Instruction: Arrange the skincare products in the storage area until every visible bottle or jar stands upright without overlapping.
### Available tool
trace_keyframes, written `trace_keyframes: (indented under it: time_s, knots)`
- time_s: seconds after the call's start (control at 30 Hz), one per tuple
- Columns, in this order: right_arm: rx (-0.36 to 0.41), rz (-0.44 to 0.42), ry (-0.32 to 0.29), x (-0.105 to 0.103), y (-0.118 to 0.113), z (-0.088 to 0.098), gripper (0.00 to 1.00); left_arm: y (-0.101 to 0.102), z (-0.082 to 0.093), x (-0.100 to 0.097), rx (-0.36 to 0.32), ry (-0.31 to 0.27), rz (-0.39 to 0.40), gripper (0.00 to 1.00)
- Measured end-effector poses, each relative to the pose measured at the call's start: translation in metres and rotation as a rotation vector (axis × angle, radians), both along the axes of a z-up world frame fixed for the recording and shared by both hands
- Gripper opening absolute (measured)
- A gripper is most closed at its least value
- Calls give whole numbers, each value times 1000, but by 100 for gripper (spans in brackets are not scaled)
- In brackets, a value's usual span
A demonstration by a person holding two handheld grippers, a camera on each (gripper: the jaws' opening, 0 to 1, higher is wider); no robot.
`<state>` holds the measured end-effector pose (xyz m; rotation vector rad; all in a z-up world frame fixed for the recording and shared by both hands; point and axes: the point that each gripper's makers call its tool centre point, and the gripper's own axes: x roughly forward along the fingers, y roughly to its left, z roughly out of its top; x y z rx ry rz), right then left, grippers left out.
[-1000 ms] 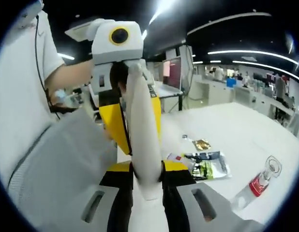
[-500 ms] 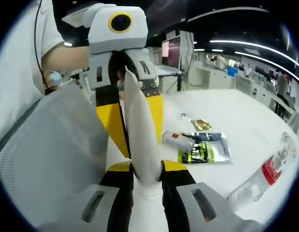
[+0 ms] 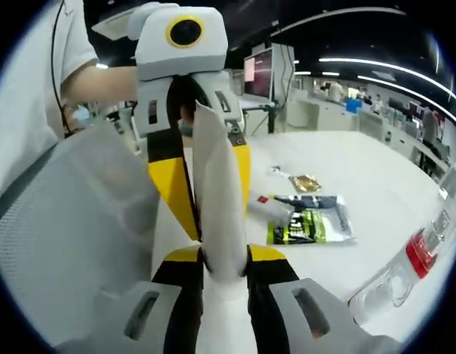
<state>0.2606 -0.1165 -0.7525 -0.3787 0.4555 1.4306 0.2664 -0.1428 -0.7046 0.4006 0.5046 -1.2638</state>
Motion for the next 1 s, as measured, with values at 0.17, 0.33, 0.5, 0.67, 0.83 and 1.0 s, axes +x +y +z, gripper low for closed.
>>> trace_keyframes:
  time_s: [0.17, 0.33, 0.5, 0.67, 0.83, 1.0]
  knots:
    - [4, -12, -1, 2, 0, 1, 21, 1, 0, 3, 7, -32, -30, 17]
    - [11, -66, 9, 10, -1, 1, 23, 1, 0, 9, 10, -65, -44, 17]
    - [64, -123, 39, 14, -5, 9, 31, -1, 1, 16, 11, -91, -55, 17]
    - [42, -154, 16, 14, -14, 10, 41, -4, 2, 27, 14, -113, -63, 17]
    - [50, -213, 29, 14, -27, 11, 50, -9, 4, 38, 16, -130, -77, 17]
    - [57, -240, 33, 10, -33, 14, 54, -11, 4, 50, 14, -136, -85, 17]
